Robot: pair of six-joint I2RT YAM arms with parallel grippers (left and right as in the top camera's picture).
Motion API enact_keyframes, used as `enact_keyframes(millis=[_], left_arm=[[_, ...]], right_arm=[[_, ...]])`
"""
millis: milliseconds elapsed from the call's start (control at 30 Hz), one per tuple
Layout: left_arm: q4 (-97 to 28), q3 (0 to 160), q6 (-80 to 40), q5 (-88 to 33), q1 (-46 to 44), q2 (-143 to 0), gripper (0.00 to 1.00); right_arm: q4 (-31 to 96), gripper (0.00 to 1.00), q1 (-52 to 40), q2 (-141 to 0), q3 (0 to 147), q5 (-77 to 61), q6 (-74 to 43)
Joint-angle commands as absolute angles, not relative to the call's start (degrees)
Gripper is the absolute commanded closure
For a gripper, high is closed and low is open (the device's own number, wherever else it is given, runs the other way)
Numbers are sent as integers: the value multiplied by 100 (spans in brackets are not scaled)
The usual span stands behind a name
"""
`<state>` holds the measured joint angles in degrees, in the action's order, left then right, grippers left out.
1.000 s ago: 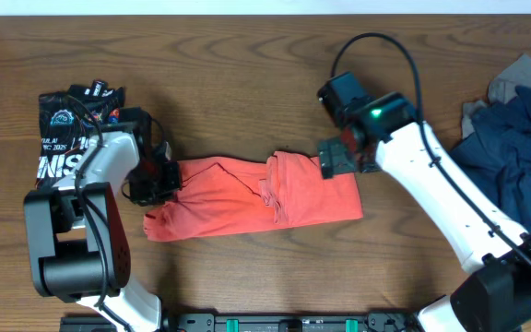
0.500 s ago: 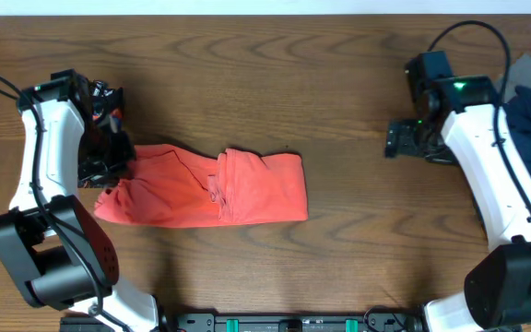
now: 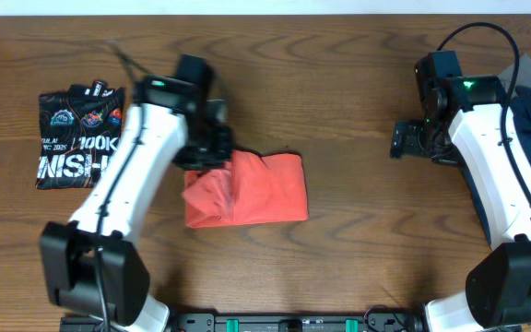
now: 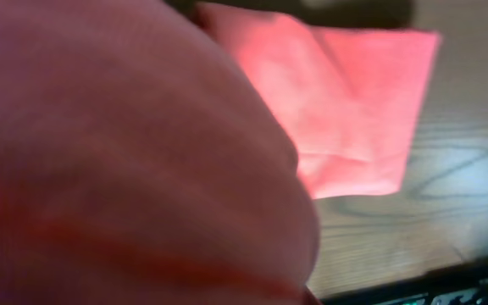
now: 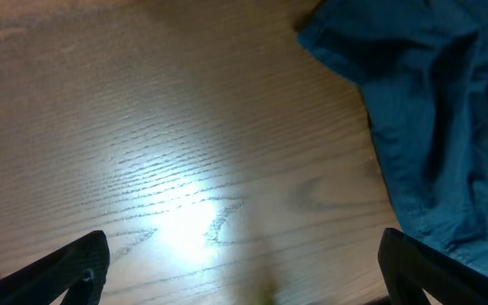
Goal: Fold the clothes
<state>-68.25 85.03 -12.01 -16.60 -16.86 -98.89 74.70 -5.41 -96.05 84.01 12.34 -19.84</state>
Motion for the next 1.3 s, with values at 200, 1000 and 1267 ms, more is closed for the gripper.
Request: enact_keyframes(millis=[200, 1000, 1267], left_arm=[[-6414, 8552, -2067, -1739, -2762, -10663, 94], [-7002, 8873, -2324, -2318, -2528, -10350, 94], [-6914, 8877, -2462, -2318, -2615, -10173, 94]], right_arm=[[7526, 1, -521, -9601, 8460, 1190, -1857], [7502, 1, -532, -9601, 8458, 956, -1706], [7459, 1, -532, -9601, 8458, 867, -1708]])
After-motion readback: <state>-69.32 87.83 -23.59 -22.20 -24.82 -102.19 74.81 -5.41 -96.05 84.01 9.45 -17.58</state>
